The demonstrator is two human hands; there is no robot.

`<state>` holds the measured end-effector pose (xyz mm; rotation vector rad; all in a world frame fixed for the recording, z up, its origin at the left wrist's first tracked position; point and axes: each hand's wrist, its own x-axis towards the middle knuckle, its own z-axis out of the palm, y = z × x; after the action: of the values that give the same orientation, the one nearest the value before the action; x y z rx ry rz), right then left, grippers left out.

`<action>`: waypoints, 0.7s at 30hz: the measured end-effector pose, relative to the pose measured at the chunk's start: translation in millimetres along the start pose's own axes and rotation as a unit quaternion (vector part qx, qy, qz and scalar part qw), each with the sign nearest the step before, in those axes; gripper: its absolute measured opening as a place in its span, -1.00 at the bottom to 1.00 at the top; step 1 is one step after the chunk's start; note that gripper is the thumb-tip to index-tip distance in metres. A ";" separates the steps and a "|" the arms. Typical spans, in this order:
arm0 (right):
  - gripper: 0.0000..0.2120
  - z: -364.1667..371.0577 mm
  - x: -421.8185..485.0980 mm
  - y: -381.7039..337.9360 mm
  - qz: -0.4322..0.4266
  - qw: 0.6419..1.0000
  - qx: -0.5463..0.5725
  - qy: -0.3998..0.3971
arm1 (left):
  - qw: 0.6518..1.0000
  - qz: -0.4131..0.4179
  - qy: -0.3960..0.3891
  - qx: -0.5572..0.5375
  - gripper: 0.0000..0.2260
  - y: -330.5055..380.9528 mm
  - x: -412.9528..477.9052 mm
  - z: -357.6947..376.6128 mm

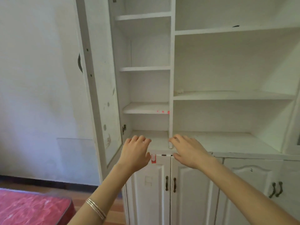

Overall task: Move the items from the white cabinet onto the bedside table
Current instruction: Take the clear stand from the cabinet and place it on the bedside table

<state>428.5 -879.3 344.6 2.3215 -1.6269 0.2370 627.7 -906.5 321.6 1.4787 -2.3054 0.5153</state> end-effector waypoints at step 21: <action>-0.60 -46.2 201.8 130.3 -0.038 0.992 -0.017 0.118 | 0.990 -0.042 0.091 0.099 -0.61 -67.4 237.3 -8.5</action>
<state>377.9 -1084.5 467.7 2.2286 -1.4150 0.4462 597.1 -1115.1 449.9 1.5391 -2.0922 0.8383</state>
